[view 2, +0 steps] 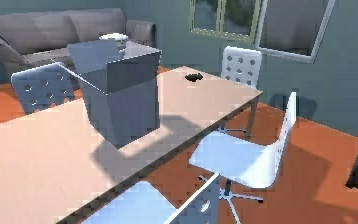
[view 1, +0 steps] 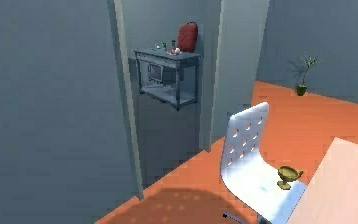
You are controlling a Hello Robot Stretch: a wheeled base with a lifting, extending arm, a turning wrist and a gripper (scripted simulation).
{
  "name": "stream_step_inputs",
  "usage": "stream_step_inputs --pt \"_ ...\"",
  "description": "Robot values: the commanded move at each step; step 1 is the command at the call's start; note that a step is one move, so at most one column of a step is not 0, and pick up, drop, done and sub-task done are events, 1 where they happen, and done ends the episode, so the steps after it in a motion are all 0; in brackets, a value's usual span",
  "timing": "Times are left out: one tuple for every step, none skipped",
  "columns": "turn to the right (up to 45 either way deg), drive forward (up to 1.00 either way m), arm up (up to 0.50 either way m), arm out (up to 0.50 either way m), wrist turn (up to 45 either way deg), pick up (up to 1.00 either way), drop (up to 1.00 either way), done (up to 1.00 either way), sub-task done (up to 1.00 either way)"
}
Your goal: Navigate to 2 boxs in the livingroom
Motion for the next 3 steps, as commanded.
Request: stream_step_inputs --pt "3.0 0.0 0.0 0.0 0.0 0.0 0.0 0.0 0.0" --pt "0.0 1.0 0.0 0.0 0.0 0.0 0.0 0.0 0.0" --pt "0.0 0.15 0.0 0.0 0.0 0.0 0.0 0.0 0.0"
